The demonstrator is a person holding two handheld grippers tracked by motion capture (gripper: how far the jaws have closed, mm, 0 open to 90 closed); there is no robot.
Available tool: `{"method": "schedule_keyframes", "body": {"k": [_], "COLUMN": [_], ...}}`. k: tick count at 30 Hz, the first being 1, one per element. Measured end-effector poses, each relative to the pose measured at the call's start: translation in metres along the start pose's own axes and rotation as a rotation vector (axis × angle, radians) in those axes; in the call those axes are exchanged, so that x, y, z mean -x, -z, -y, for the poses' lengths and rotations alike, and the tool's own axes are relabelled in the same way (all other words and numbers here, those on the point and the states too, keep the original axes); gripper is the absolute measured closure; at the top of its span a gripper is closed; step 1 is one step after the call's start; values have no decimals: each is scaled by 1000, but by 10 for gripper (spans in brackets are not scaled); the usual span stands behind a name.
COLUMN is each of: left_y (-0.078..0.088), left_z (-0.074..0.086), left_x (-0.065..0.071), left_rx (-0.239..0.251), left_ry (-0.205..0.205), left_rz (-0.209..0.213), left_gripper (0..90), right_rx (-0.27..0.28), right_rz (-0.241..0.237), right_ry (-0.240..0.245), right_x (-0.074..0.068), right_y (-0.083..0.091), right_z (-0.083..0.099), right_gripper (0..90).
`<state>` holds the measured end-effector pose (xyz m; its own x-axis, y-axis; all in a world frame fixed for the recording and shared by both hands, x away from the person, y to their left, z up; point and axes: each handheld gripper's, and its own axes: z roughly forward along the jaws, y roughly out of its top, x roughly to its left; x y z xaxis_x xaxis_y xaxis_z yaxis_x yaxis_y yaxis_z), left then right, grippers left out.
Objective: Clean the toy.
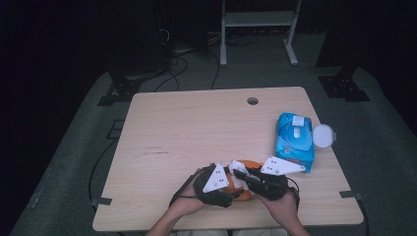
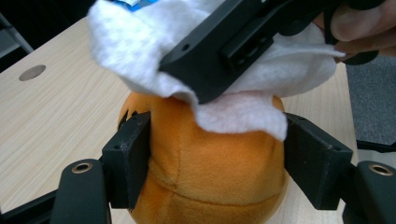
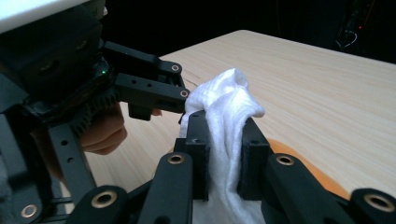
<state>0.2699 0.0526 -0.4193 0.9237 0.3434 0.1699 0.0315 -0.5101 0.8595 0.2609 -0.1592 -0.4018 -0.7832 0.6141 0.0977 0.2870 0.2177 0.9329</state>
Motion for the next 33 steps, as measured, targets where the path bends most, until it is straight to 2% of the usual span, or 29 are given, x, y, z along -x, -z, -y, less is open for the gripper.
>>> {"method": "schedule_keyframes", "body": {"k": [4,6,7,8,9,11,13,14,15,17,18,19,21,23,25,27,28,30,33], "left_y": [0,-2,-3,-3,-2,1,3,4,5,6,5,4,2,5,7,8,7,4,4], "left_z": [1,-1,-1,-1,0,2,4,5,6,4,2,1,3,6,8,9,8,3,3], "left_x": [-2,0,2,3,3,0,-4,-6,-8,-12,-13,-12,-10,-12,-15,-17,-17,-14,-12], "left_rx": [19,13,9,7,1,-2,-2,6,17,55,64,56,21,18,14,17,23,19,4], "left_ry": [24,5,-8,-14,-15,-3,6,25,51,113,139,135,100,110,109,124,131,132,113], "left_rz": [10,13,19,21,20,25,24,25,29,34,34,30,22,26,24,32,34,25,24], "left_gripper": [281,277,273,273,273,282,284,283,275,228,195,188,210,245,264,259,243,173,179], "right_rx": [-12,-7,-1,10,11,-7,-10,-12,-9,3,3,2,-1,-10,-9,-14,-13,-2,8], "right_rz": [70,65,45,-6,-26,-16,30,54,73,80,77,69,45,44,57,93,95,86,49], "right_ry": [-7,-42,-47,-57,-55,-23,-21,-21,-44,-94,-102,-98,-73,-56,-75,-79,-99,-130,-109], "right_x": [14,15,12,8,5,2,10,14,20,28,28,25,18,18,24,30,32,30,19], "right_y": [5,7,7,4,2,-1,2,4,7,11,11,10,6,5,7,10,11,11,7], "right_z": [3,4,4,3,3,1,2,2,4,9,10,11,9,9,11,15,17,18,14], "right_gripper": [771,775,774,774,773,773,773,773,773,774,775,775,775,775,773,773,773,776,776]}}
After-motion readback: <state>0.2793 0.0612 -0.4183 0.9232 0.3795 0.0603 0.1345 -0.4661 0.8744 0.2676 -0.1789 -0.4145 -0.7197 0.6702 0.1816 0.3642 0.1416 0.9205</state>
